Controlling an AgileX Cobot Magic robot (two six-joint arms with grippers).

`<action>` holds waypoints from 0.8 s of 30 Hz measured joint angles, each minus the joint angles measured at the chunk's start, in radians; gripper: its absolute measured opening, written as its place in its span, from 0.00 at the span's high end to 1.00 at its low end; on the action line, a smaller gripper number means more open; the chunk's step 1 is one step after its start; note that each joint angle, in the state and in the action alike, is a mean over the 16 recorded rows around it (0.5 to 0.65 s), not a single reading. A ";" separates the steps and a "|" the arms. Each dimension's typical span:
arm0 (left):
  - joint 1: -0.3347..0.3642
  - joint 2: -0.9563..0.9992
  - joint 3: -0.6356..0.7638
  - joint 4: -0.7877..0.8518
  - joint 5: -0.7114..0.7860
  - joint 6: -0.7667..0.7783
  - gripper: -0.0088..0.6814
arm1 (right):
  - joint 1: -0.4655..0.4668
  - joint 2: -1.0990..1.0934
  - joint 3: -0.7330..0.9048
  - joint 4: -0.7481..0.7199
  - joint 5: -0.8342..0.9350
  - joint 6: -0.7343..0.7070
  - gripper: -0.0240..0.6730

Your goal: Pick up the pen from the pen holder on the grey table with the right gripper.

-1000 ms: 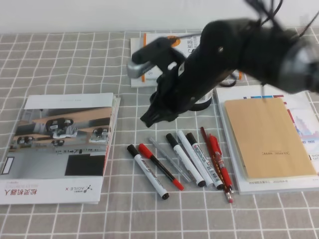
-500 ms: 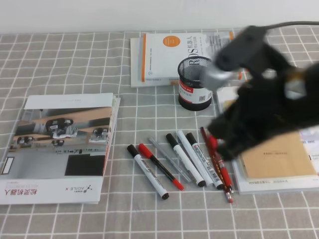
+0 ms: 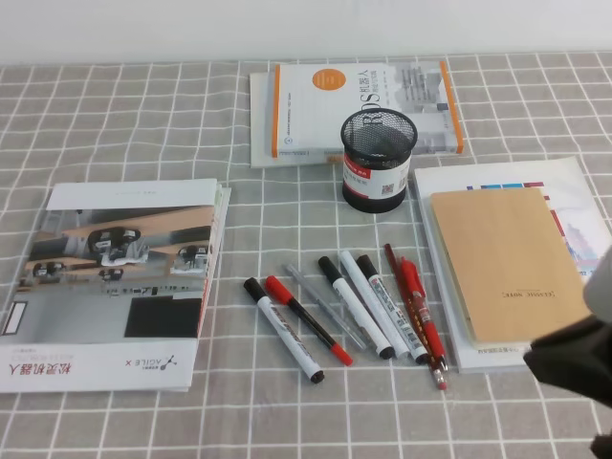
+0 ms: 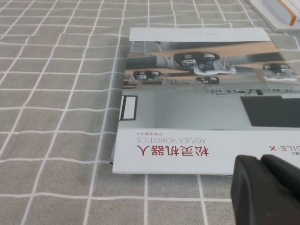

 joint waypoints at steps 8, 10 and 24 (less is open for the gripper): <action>0.000 0.000 0.000 0.000 0.000 0.000 0.99 | -0.014 -0.051 0.141 -0.020 -0.096 0.001 0.98; 0.000 0.000 0.000 0.000 0.000 0.000 0.99 | -0.033 -0.069 0.194 -0.023 -0.154 0.001 0.98; 0.000 0.000 0.000 0.000 0.000 0.000 0.99 | -0.425 -0.469 0.693 0.054 -0.574 0.000 0.98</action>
